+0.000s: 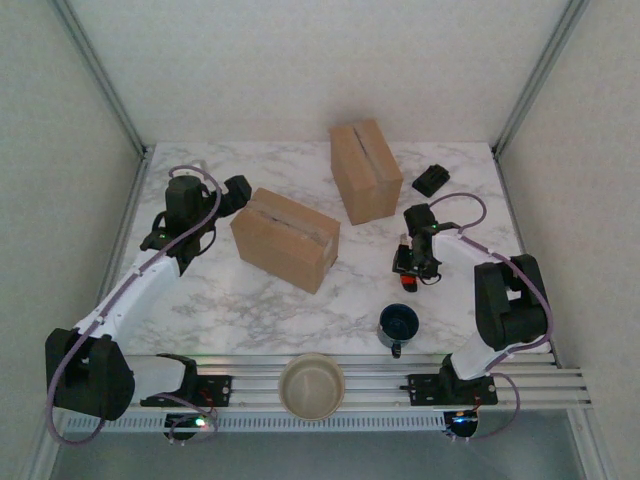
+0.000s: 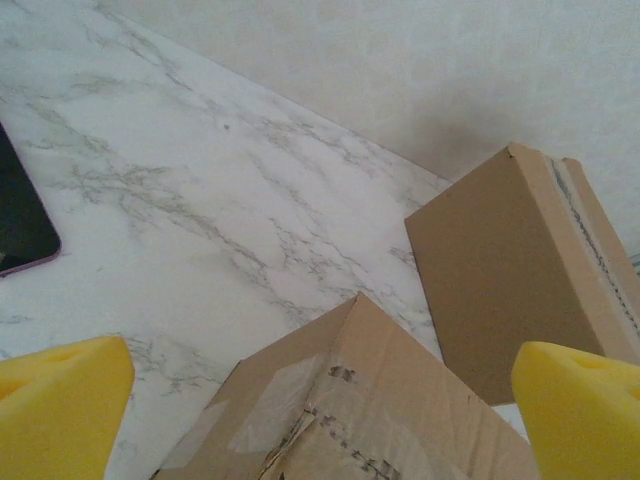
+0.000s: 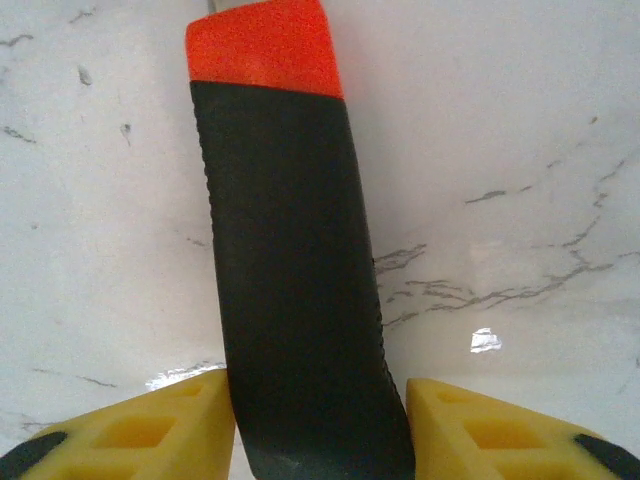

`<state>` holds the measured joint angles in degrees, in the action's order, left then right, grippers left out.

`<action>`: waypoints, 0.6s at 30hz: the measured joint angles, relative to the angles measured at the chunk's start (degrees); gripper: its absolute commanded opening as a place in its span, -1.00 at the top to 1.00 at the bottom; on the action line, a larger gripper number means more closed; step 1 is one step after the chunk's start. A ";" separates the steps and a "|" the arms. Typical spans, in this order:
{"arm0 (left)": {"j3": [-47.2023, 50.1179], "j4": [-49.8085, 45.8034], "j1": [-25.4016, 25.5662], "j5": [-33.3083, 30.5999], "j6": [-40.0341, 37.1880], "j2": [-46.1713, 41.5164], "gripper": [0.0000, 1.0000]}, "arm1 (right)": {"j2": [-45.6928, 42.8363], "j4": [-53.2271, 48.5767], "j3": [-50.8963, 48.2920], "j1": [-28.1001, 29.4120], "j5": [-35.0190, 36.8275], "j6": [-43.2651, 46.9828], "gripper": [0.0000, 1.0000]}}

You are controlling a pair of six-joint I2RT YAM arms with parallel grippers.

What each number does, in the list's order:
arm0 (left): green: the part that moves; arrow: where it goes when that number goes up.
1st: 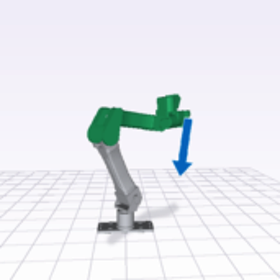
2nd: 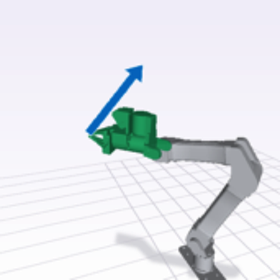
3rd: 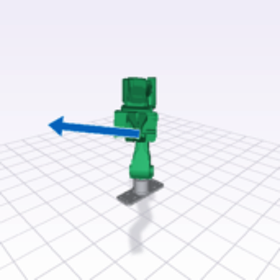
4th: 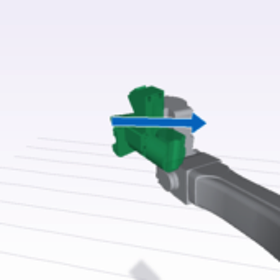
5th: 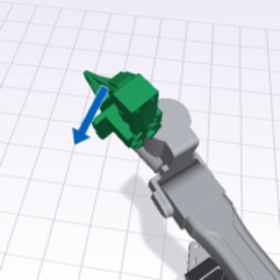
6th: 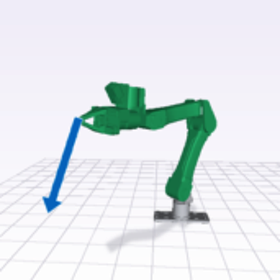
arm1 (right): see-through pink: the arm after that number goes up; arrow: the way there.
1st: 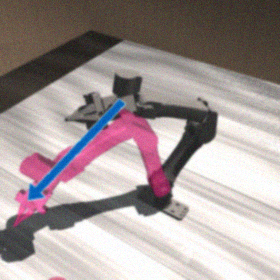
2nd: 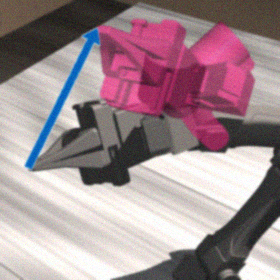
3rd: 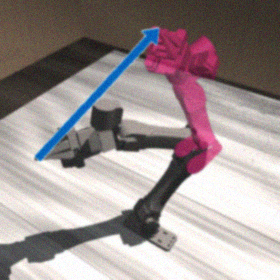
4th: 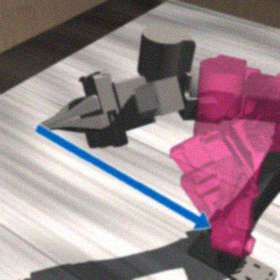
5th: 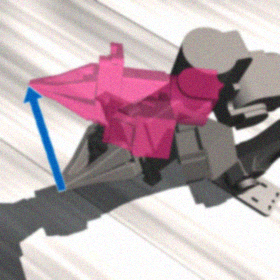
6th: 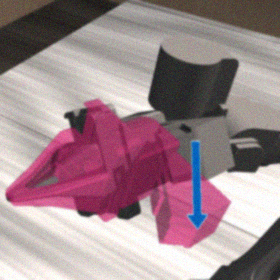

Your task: Unpack the express box

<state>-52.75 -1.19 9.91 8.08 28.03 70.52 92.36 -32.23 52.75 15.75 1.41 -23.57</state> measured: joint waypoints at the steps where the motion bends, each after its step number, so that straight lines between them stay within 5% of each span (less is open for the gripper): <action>1: 0.00 -0.15 0.00 0.00 -0.02 -0.04 -0.94 | 0.00 0.07 0.00 0.00 -0.02 -0.13 0.14; 10: -0.04 -2.14 -0.26 0.02 0.00 -2.05 -0.94 | 1.29 0.04 0.00 0.92 0.61 -1.51 -0.03; 18: -0.33 -4.07 -0.26 0.02 -0.02 -3.63 -0.94 | 3.06 -0.66 0.52 3.06 4.35 -2.67 0.15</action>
<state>-53.08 -5.26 9.65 8.10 28.01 66.89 95.42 -32.88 53.28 18.81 5.76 -26.24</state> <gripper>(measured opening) 0.968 0.438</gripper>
